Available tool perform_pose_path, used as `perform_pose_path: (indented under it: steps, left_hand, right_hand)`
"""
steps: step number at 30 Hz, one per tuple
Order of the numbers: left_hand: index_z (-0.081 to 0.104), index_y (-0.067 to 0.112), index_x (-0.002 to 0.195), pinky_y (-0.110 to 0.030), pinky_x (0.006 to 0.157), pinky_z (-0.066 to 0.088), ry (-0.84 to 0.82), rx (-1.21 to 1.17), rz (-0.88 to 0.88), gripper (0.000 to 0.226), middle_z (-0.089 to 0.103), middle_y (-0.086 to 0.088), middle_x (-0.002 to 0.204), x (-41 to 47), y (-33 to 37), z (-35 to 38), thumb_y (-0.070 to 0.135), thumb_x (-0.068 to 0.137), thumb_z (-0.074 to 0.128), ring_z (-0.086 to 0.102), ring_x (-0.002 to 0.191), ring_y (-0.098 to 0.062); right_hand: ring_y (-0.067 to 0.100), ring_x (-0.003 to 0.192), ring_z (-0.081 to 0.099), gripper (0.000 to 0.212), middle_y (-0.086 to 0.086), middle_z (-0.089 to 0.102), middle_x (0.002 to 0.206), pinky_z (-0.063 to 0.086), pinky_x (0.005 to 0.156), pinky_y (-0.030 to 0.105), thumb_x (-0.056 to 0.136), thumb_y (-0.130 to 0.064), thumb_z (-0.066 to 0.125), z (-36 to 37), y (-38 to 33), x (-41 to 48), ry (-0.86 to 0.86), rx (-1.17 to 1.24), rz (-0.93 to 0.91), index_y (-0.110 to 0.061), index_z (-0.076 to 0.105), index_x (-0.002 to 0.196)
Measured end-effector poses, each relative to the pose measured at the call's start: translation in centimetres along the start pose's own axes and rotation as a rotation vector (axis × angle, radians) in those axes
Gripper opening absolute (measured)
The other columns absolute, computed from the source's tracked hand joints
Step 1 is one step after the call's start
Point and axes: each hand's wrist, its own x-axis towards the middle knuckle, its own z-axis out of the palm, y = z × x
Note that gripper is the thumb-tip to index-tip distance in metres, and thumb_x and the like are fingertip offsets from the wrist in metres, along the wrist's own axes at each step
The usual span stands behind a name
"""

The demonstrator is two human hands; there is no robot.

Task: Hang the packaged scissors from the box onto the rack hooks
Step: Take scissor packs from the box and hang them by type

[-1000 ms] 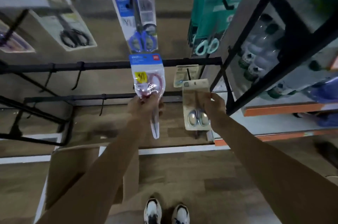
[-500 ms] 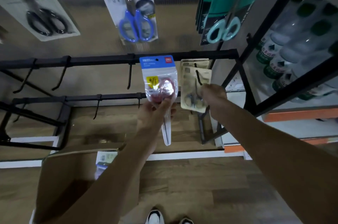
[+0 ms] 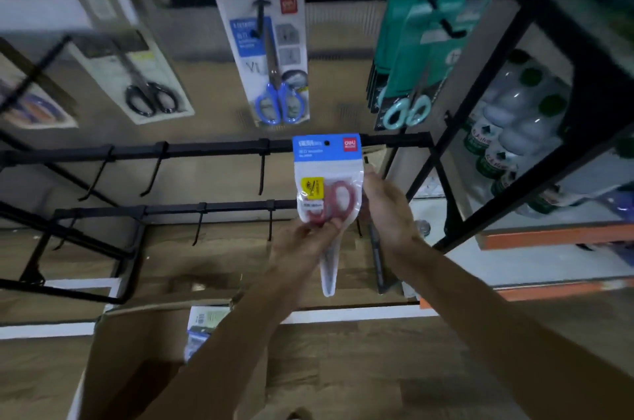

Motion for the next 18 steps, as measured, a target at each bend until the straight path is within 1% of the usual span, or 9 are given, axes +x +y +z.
perform_pose_path:
  steps: [2, 4, 6, 8, 9, 12, 14, 16, 18]
  left_hand:
    - [0.077, 0.016, 0.099, -0.038, 0.084, 0.056, -0.036, 0.001, -0.013, 0.014, 0.077, 0.0, 0.089, -1.8, 2.6, -0.1, 0.023, 0.088, 0.079, 0.072, 0.093, -0.019]
    - [0.073, 0.008, 0.091, -0.028, 0.075, 0.051, -0.086, 0.022, -0.023, 0.002, 0.074, 0.0, 0.076, -4.1, 6.1, 0.4, 0.008, 0.092, 0.072, 0.067, 0.081, -0.019]
    - [0.068, 0.01, 0.081, -0.027, 0.076, 0.047, -0.143, 0.118, -0.04, 0.014, 0.069, 0.001, 0.07, -6.9, 9.5, 1.2, 0.004, 0.094, 0.067, 0.061, 0.076, -0.018]
    - [0.068, 0.017, 0.084, -0.035, 0.09, 0.052, -0.125, 0.211, -0.011, 0.013, 0.074, -0.003, 0.087, -9.3, 12.1, 1.6, 0.022, 0.085, 0.08, 0.068, 0.089, -0.023]
    - [0.072, 0.019, 0.085, -0.042, 0.096, 0.054, -0.119, 0.249, 0.012, 0.025, 0.077, -0.007, 0.096, -10.8, 13.4, 1.6, 0.036, 0.072, 0.085, 0.071, 0.098, -0.028]
    - [0.079, 0.011, 0.094, -0.056, 0.099, 0.054, -0.168, 0.233, 0.052, 0.046, 0.076, -0.02, 0.103, -13.7, 17.5, 1.3, 0.033, 0.054, 0.085, 0.071, 0.104, -0.042]
    - [0.075, 0.004, 0.101, -0.042, 0.089, 0.059, -0.152, 0.26, 0.118, 0.038, 0.076, -0.014, 0.095, -15.9, 22.1, 1.0, 0.02, 0.069, 0.086, 0.072, 0.09, -0.033]
    - [0.071, 0.01, 0.104, -0.026, 0.072, 0.053, -0.098, 0.28, 0.181, 0.016, 0.072, -0.007, 0.092, -17.7, 26.4, 1.0, 0.007, 0.089, 0.075, 0.065, 0.08, -0.019]
    - [0.069, 0.017, 0.099, -0.025, 0.068, 0.05, -0.025, 0.423, 0.298, 0.014, 0.07, -0.008, 0.097, -18.4, 29.9, 1.0, 0.004, 0.093, 0.069, 0.064, 0.083, -0.02]
  right_hand:
    - [0.022, 0.096, 0.072, 0.04, 0.004, 0.077, 0.098, 0.059, 0.085, 0.034, 0.101, -0.046, 0.051, -0.4, -2.2, -1.8, -0.02, 0.104, -0.018, -0.014, 0.074, 0.106]
    - [0.024, 0.101, 0.072, 0.048, 0.004, 0.077, 0.1, 0.055, 0.092, 0.042, 0.092, -0.061, 0.055, -1.4, -5.6, -3.7, -0.034, 0.193, 0.0, -0.02, 0.077, 0.104]
    - [0.022, 0.096, 0.072, 0.041, 0.005, 0.078, 0.096, 0.055, 0.089, 0.037, 0.091, -0.055, 0.062, -2.5, -9.1, -6.1, -0.052, 0.242, -0.002, -0.018, 0.078, 0.097]
    - [0.011, 0.081, 0.069, 0.018, 0.0, 0.076, 0.083, 0.053, 0.074, 0.022, 0.093, -0.027, 0.069, -3.5, -12.9, -9.3, -0.053, 0.168, -0.12, -0.011, 0.076, 0.09]
    - [0.005, 0.072, 0.066, 0.011, -0.005, 0.074, 0.074, 0.05, 0.066, 0.016, 0.092, -0.017, 0.069, -3.8, -14.6, -11.1, -0.031, 0.133, -0.173, -0.009, 0.074, 0.087]
    - [-0.006, 0.061, 0.061, 0.014, -0.015, 0.07, 0.065, 0.044, 0.059, 0.009, 0.093, -0.009, 0.066, -5.4, -19.4, -15.5, 0.011, 0.1, -0.234, -0.019, 0.07, 0.085]
    - [-0.003, 0.066, 0.062, 0.015, -0.009, 0.07, 0.073, 0.045, 0.06, 0.009, 0.094, -0.008, 0.064, -6.4, -22.9, -17.7, 0.012, 0.102, -0.273, -0.023, 0.07, 0.092]
    - [0.006, 0.074, 0.063, 0.012, -0.001, 0.069, 0.082, 0.045, 0.062, 0.011, 0.095, -0.009, 0.063, -7.5, -26.4, -19.1, 0.044, 0.106, -0.304, -0.016, 0.071, 0.1]
    - [0.012, 0.078, 0.064, 0.01, 0.002, 0.07, 0.086, 0.047, 0.067, 0.017, 0.097, -0.011, 0.062, -8.5, -30.2, -19.9, 0.075, 0.104, -0.35, -0.015, 0.071, 0.1]
